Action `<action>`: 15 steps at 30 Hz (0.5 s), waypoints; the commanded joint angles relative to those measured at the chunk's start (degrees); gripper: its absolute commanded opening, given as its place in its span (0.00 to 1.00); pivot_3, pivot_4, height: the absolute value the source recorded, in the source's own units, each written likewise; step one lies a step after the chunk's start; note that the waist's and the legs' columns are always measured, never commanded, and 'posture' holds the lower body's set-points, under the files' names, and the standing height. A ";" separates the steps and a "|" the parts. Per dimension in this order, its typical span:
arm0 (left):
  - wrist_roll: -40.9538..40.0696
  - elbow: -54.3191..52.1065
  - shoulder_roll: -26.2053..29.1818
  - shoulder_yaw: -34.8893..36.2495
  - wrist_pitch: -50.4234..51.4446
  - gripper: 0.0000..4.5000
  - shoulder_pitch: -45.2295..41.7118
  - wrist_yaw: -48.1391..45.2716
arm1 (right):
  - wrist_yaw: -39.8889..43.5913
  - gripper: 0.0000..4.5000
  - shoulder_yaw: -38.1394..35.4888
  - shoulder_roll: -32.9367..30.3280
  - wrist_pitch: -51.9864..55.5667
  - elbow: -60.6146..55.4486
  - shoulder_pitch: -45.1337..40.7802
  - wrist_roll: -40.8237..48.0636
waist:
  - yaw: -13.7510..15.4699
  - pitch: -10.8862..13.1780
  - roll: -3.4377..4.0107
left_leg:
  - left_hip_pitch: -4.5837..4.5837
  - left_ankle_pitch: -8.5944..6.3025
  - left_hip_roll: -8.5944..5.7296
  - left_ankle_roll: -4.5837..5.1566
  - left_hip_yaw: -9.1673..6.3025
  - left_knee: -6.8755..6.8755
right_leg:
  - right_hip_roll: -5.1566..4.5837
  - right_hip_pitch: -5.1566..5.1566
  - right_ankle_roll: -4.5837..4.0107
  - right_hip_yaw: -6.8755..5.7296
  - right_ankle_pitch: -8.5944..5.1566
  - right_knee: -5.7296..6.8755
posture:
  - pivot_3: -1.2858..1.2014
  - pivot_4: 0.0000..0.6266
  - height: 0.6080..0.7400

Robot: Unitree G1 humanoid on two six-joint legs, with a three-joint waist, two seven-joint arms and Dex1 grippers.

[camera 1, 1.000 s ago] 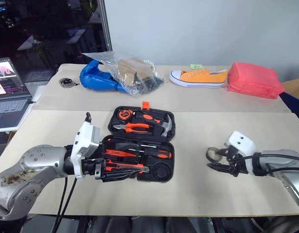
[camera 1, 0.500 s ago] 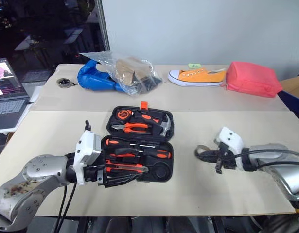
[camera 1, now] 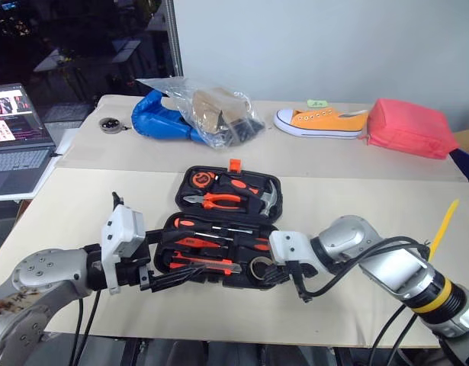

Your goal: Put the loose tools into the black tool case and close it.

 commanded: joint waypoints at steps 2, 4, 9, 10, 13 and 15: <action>-0.43 -1.22 0.57 1.84 -0.16 0.82 0.35 0.49 | 2.31 0.01 2.12 0.14 -0.66 3.03 0.86 -3.40 | 0.01 0.00 0.00 | 0.10 0.00 0.02 0.00 -0.02 0.00 | 0.04 0.11 -0.02 -0.02 0.00 0.00 | 0.52 0.24 1.00; 0.00 -0.73 0.60 2.09 -0.38 0.82 0.63 0.33 | 2.87 0.01 2.14 1.04 -0.68 3.58 0.53 -3.59 | 0.05 0.00 -0.01 | 0.27 0.00 0.02 0.00 -0.02 0.00 | 0.04 0.26 -0.03 -0.04 -0.01 0.00 | 0.52 0.24 1.00; -1.37 3.06 -1.28 3.98 0.95 0.82 1.43 3.01 | 3.34 0.36 -3.97 2.48 -2.54 2.69 0.90 0.75 | 0.16 -0.01 -0.02 | 0.31 0.01 0.02 0.00 -0.02 0.04 | 0.03 0.30 0.00 -0.04 -0.02 0.01 | 0.52 0.24 1.00; -1.75 3.96 -1.63 4.29 1.53 0.82 1.44 3.88 | 3.16 0.36 -6.28 3.10 -1.11 2.14 0.77 3.29 | 0.14 -0.01 -0.02 | 0.27 0.00 0.02 -0.01 -0.02 0.03 | 0.03 0.27 -0.03 -0.05 -0.01 0.01 | 0.52 0.24 1.00; -2.18 6.82 -3.83 4.53 3.86 0.82 -0.42 9.64 | 2.53 0.36 -13.87 4.69 2.06 0.71 0.63 10.54 | -0.01 0.00 -0.01 | 0.12 0.00 0.04 0.00 -0.05 -0.01 | 0.10 0.11 -0.07 -0.04 -0.01 0.03 | 0.52 0.24 1.00; -0.41 9.50 -6.13 4.05 5.02 0.82 -4.25 16.42 | 0.93 0.36 -18.57 5.39 7.53 0.28 -0.12 15.55 | 0.00 0.01 -0.02 | 0.11 0.00 0.05 0.00 -0.07 -0.04 | 0.09 0.10 -0.09 -0.03 0.00 0.05 | 0.52 0.24 1.00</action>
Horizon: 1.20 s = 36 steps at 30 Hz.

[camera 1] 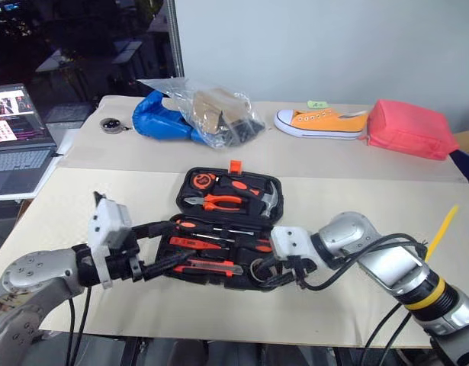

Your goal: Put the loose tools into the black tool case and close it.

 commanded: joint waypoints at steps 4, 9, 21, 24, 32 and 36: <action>0.58 12.06 -4.56 -1.82 12.53 0.82 -17.68 22.13 | -6.59 0.36 -16.95 3.16 14.33 0.43 -4.79 15.09 | 0.09 0.05 -0.12 | 0.09 0.01 0.03 0.00 -0.15 0.04 | 0.09 0.13 -0.12 -0.11 0.10 0.05 | 0.52 0.24 1.00; 5.17 30.41 -7.76 -9.08 24.29 0.82 -37.96 28.98 | -21.25 0.36 -13.90 7.00 20.72 15.11 -13.60 4.64 | -0.03 0.07 -0.15 | 0.09 0.06 -0.05 0.02 -0.42 0.18 | 0.17 0.21 -0.08 -0.29 0.17 0.08 | 0.52 0.24 1.00; 20.60 69.54 -11.15 -24.57 20.67 0.82 -61.54 9.46 | -31.86 0.36 -12.26 14.98 33.19 36.40 -23.94 -2.03 | -0.75 0.03 -0.10 | -1.40 0.32 -0.24 -0.34 -0.54 -0.11 | 0.09 -1.71 -0.19 -0.29 0.32 0.90 | 0.52 0.24 1.00; 23.54 75.11 -12.41 -26.11 19.07 0.76 -63.58 5.77 | -32.29 0.37 -10.27 15.70 33.50 38.54 -23.99 -3.54 | -0.95 0.03 -0.09 | -1.41 0.32 -0.25 -0.34 -0.53 -0.11 | 0.02 -1.72 -0.20 -0.46 0.32 0.88 | 0.52 0.24 1.00; 28.13 81.51 -15.10 -25.30 17.88 0.19 -66.24 0.39 | -30.93 0.00 -10.64 14.48 34.01 37.46 -22.69 -3.77 | -1.10 0.00 -0.04 | -1.15 0.41 -0.32 -0.18 -0.62 0.07 | 0.01 -1.40 -0.21 -0.60 0.31 0.90 | 0.52 0.24 1.00; 28.01 79.84 -16.58 -22.08 17.14 0.01 -65.72 0.32 | -33.27 0.00 -15.45 16.94 31.11 38.54 -23.04 -3.03 | -1.05 0.00 -0.04 | -0.85 0.41 -0.34 -0.17 -0.70 0.08 | 0.00 -0.96 -0.19 -0.64 0.30 0.80 | 0.52 0.24 1.00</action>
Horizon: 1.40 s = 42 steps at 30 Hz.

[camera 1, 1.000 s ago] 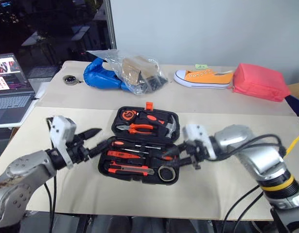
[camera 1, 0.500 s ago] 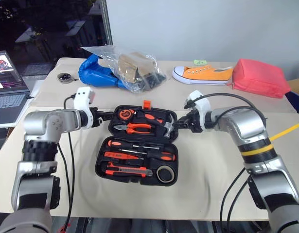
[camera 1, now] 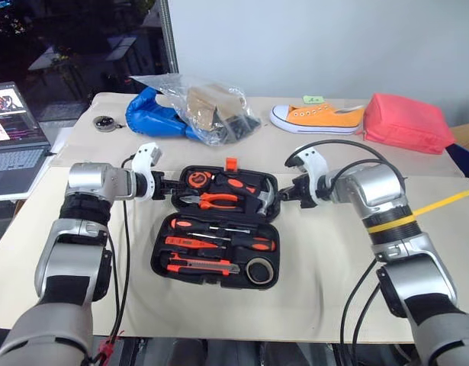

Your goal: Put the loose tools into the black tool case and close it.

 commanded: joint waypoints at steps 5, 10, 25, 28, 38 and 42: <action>0.62 -3.35 -3.47 4.65 -4.20 0.01 -0.55 -0.32 | -4.39 0.00 -7.56 4.58 -9.06 2.17 -0.76 -0.15 | -0.14 0.00 0.00 | -0.02 0.01 -0.04 0.00 -0.03 0.16 | -0.05 0.02 0.00 0.01 0.02 0.09 | 0.52 0.24 1.00; 4.77 -7.98 -5.61 5.75 -21.50 0.01 1.41 0.46 | -1.21 0.00 -11.53 8.32 -30.43 4.31 0.18 0.33 | -0.30 0.03 0.00 | -0.08 0.03 -0.02 0.01 -0.08 0.17 | -0.03 -0.02 -0.01 0.00 0.03 0.11 | 0.52 0.24 1.00; 11.30 -39.28 1.62 2.73 -48.21 0.01 29.29 -9.42 | 12.99 0.00 -9.73 3.52 -59.79 -21.11 25.59 0.53 | -0.26 -0.08 0.17 | -0.81 0.01 0.13 -0.02 0.11 -0.52 | -0.17 -0.95 -0.03 -0.09 0.11 0.16 | 0.52 0.24 1.00; 10.37 -43.09 3.35 4.73 -48.53 0.01 34.20 -9.65 | 15.43 0.00 -8.50 0.99 -65.83 -24.12 32.02 -1.99 | -0.23 -0.09 0.19 | -0.50 -0.02 0.09 0.03 0.18 -0.42 | -0.17 -0.56 -0.04 -0.03 0.10 0.06 | 0.52 0.24 1.00; -3.54 -55.59 18.16 23.90 -34.51 0.61 60.07 -21.19 | 17.76 0.00 -7.33 -12.79 -87.96 -21.12 44.79 -15.42 | -0.94 -0.01 0.11 | 1.46 -0.02 0.37 0.02 0.37 -0.27 | 0.05 1.21 0.09 0.04 -0.39 -0.13 | 0.52 0.24 1.00; -11.80 -60.65 21.92 31.92 -28.58 0.84 65.08 -26.82 | 19.64 0.16 -8.76 -17.11 -85.65 -19.77 45.81 -12.39 | 0.61 0.05 -0.01 | 1.46 0.03 0.41 0.06 0.37 -0.17 | -0.01 1.22 0.04 -0.11 -0.42 -0.03 | 0.52 0.24 1.00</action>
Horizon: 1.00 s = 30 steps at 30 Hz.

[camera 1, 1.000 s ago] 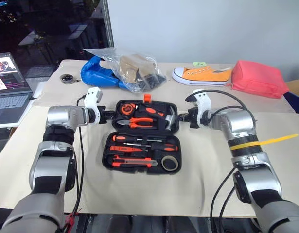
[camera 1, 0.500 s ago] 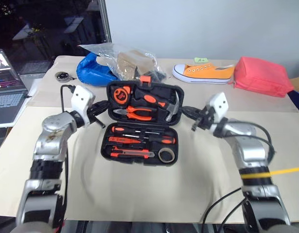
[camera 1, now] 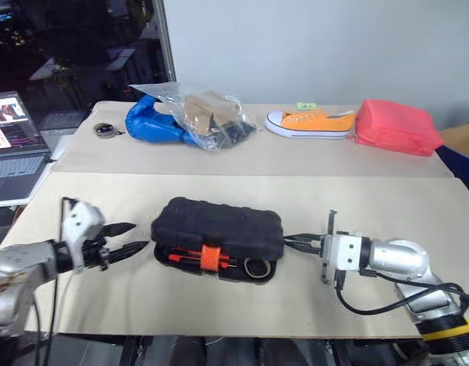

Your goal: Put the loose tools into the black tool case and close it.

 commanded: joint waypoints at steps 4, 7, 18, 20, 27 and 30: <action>-14.37 -14.26 4.67 11.69 8.78 0.84 7.08 -9.67 | 9.53 0.43 -3.31 -9.08 15.03 -3.99 5.92 11.01 | 0.89 0.02 0.00 | -0.10 0.01 0.07 0.00 0.37 0.01 | -0.23 -0.06 -0.01 0.15 -0.05 -0.09 | 0.52 0.24 1.00; -17.53 -18.48 5.50 13.88 10.89 0.84 9.18 -11.02 | 14.22 0.43 -5.55 -14.01 24.31 -11.43 8.87 19.83 | 0.85 0.05 0.08 | -0.21 -0.02 0.03 0.03 0.42 -0.09 | -0.28 -0.11 -0.02 0.21 -0.05 -0.11 | 0.52 0.24 1.00; -18.30 -25.53 3.14 11.04 9.86 0.84 10.17 -8.17 | 9.88 0.02 12.68 -6.90 40.15 -22.12 -3.53 15.27 | -0.44 0.24 -0.15 | -0.10 -0.07 0.15 0.05 0.23 -0.14 | 0.03 -0.14 -0.03 0.12 -0.23 -0.06 | 0.52 0.24 1.00; -17.75 -26.37 3.01 10.50 8.98 0.84 10.69 -8.61 | 5.97 0.02 15.02 -3.56 41.18 -19.45 -5.93 11.23 | -0.44 0.24 -0.15 | -0.14 -0.07 0.10 0.05 0.28 -0.11 | -0.05 -0.17 0.00 0.13 -0.22 -0.08 | 0.52 0.24 1.00; -16.57 -27.66 2.80 8.32 6.88 0.84 10.54 -7.81 | -8.77 0.02 10.59 6.76 50.73 -12.15 -12.15 7.68 | -0.82 0.29 -0.29 | -0.18 -0.07 0.11 0.05 0.29 -0.12 | -0.02 -0.23 -0.12 0.16 -0.10 -0.07 | 0.52 0.24 1.00; -15.09 -26.66 2.66 5.30 6.02 0.84 8.50 -6.22 | -16.17 0.02 9.08 12.68 53.35 -6.77 -15.66 5.98 | -0.88 0.30 -0.29 | -0.18 -0.06 0.13 0.05 0.27 -0.14 | 0.05 -0.30 -0.36 0.18 0.03 0.02 | 0.52 0.24 1.00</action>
